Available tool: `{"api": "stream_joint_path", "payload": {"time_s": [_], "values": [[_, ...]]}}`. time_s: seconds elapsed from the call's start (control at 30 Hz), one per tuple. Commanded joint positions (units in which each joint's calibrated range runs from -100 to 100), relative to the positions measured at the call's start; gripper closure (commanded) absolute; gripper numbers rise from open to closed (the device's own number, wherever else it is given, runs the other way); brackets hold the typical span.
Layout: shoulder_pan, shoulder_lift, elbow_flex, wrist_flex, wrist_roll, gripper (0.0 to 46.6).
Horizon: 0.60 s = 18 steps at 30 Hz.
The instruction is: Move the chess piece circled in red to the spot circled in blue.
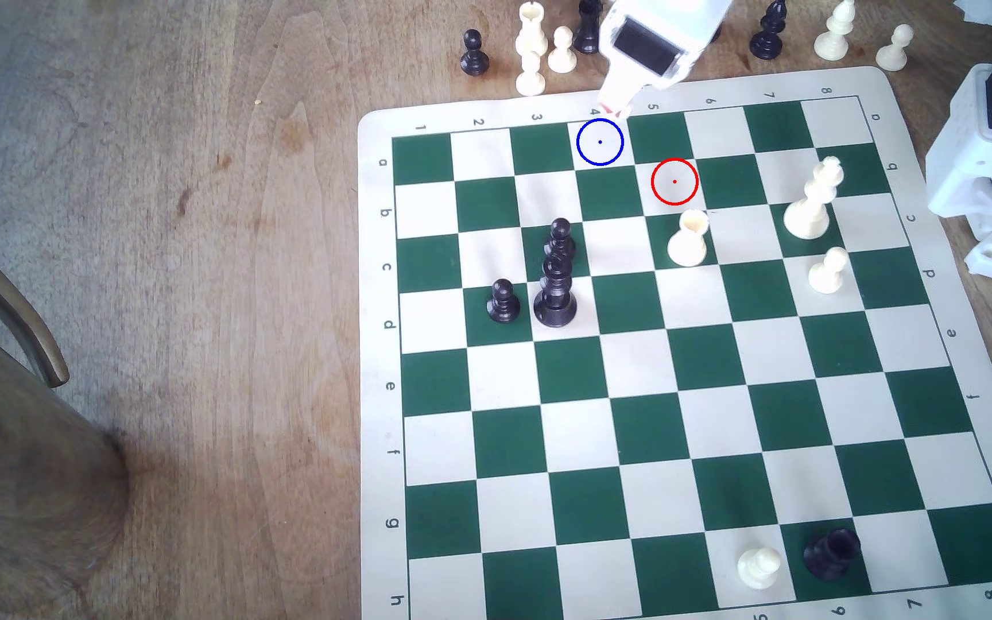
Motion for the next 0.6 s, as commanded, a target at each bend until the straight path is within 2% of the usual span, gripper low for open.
{"api": "stream_joint_path", "payload": {"time_s": [0.0,0.57], "values": [[0.0,3.1,-4.0,-3.7,0.1,45.4],[1.6,10.7,-4.3,-9.1,1.1,45.2]]}}
